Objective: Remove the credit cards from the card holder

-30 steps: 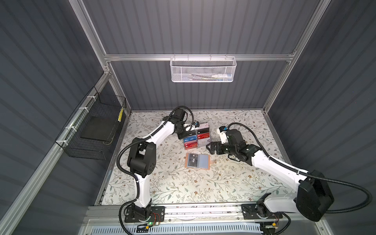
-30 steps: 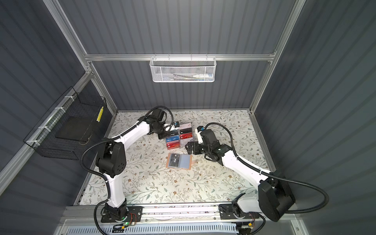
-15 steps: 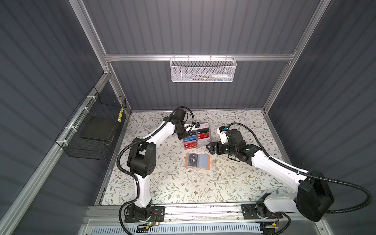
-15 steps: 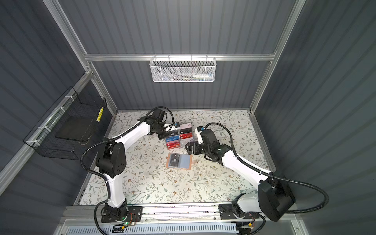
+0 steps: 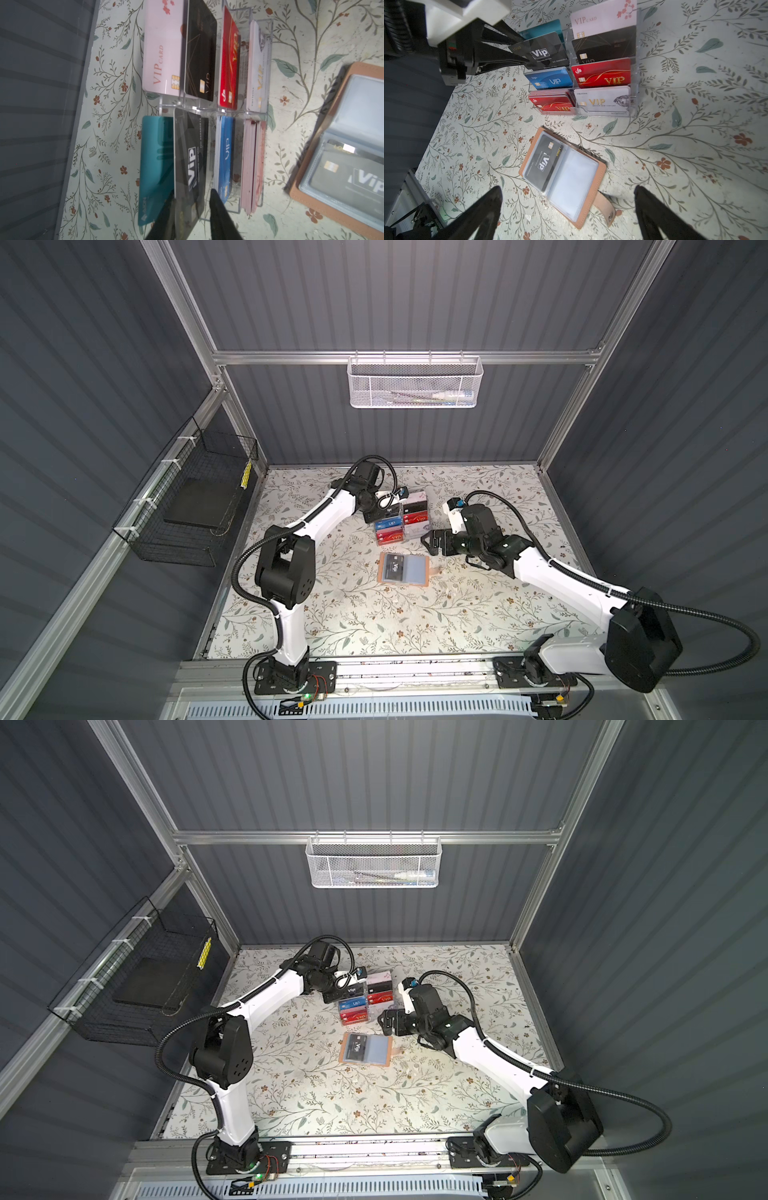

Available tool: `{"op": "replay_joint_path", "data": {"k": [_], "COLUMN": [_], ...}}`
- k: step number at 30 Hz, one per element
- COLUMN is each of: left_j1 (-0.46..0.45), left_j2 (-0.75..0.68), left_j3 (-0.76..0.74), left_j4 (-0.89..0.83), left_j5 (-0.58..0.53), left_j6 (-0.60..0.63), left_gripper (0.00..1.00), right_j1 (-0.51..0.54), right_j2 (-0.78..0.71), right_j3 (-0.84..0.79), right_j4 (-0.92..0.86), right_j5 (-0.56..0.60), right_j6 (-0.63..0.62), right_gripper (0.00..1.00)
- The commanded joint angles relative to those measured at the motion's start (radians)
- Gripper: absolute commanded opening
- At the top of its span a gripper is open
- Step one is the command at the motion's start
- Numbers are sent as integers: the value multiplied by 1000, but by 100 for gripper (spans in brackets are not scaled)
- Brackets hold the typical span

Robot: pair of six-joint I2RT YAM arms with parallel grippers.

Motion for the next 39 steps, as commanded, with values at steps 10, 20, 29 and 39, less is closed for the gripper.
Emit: {"op": "replay_joint_path", "data": {"k": [10, 20, 29, 39], "left_j1": [-8, -6, 18, 37], "left_j2": [-71, -60, -73, -91], "left_j3": [-107, -132, -185, -238], "left_j4": [82, 160, 221, 280], "left_j5": [15, 62, 104, 158], "left_j6": [-28, -39, -68, -105], "left_gripper": [37, 37, 36, 35], "right_j1": [5, -6, -24, -32], "right_j2": [5, 227, 418, 523], "right_j3": [-14, 205, 369, 486], "right_j4": [51, -1, 32, 15], "right_j5": [57, 193, 186, 179], "right_j6": [13, 48, 123, 150], "right_gripper": [99, 99, 99, 99]}}
